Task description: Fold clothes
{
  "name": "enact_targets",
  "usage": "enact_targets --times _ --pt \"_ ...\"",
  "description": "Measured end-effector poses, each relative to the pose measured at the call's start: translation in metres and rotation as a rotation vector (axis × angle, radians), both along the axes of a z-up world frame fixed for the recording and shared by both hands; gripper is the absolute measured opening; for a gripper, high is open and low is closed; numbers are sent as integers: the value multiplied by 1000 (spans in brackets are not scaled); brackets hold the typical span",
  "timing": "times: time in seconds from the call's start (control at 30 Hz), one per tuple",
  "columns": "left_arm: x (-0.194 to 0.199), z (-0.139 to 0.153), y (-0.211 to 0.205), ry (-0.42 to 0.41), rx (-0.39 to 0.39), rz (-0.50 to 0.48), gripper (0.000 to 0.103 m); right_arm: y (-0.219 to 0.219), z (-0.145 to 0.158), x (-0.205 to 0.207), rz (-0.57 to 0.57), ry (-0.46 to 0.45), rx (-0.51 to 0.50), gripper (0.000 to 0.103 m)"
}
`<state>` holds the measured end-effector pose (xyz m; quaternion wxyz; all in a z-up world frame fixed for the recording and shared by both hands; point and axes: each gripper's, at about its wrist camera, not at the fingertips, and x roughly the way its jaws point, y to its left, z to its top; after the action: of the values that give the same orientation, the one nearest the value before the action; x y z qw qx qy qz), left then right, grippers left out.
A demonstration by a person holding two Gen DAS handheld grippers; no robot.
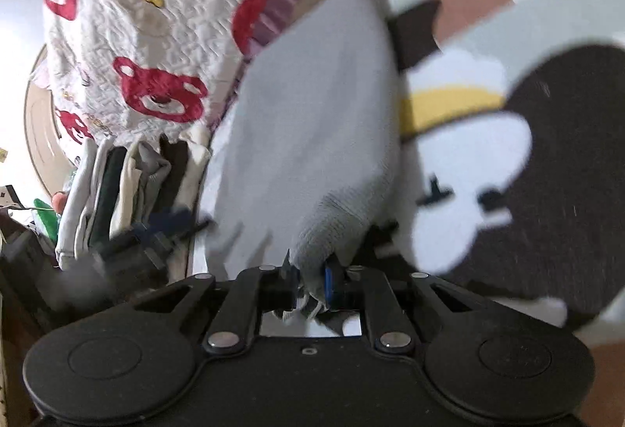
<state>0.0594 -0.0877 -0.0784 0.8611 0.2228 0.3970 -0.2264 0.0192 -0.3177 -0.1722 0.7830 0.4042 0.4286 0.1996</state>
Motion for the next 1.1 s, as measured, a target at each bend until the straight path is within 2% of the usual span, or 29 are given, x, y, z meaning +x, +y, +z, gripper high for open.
enact_targets --times 0.17,0.2,0.3,0.37,0.47,0.53,0.57,0.67,0.7,0.77,0.8,0.87,0.9,0.93,1.03,1.1 --pt "-18 6 -14 -20 23 -135 51 0 23 12 25 -70 -3 15" --pt "-19 7 -14 -13 3 -147 51 1 27 15 30 -80 -4 15" --pt "-14 12 -7 55 -122 -149 51 4 34 23 43 -97 -38 14" --pt "-17 12 -9 81 -161 -176 54 4 35 24 29 -88 -37 14" --pt "-23 3 -21 75 -144 -211 64 3 35 23 16 -79 -37 15" --pt "-19 -11 -28 77 -131 -179 64 3 35 22 20 -71 -38 15" --pt "-15 -19 -30 101 -136 -146 62 3 35 21 21 -66 -37 15" --pt "0 -29 -27 159 -191 -17 31 1 33 20 14 -53 -18 15" --pt "3 -28 -25 163 -216 8 26 0 33 18 13 -54 -6 17" --pt "6 -24 -19 147 -248 33 22 -2 34 14 12 -91 18 18" --pt "9 -22 -15 145 -272 53 22 -1 38 11 23 -128 -3 18" --pt "14 -21 -7 154 -326 106 21 8 60 1 96 -286 -201 32" --pt "17 -22 -4 152 -343 131 21 13 71 -3 132 -364 -301 53" --pt "19 -23 -3 144 -346 148 21 19 80 -8 181 -442 -412 64" --pt "21 -22 -5 133 -340 149 21 48 84 -19 418 -652 -816 65" --pt "19 -21 -6 127 -332 127 21 60 78 -13 558 -696 -936 65"
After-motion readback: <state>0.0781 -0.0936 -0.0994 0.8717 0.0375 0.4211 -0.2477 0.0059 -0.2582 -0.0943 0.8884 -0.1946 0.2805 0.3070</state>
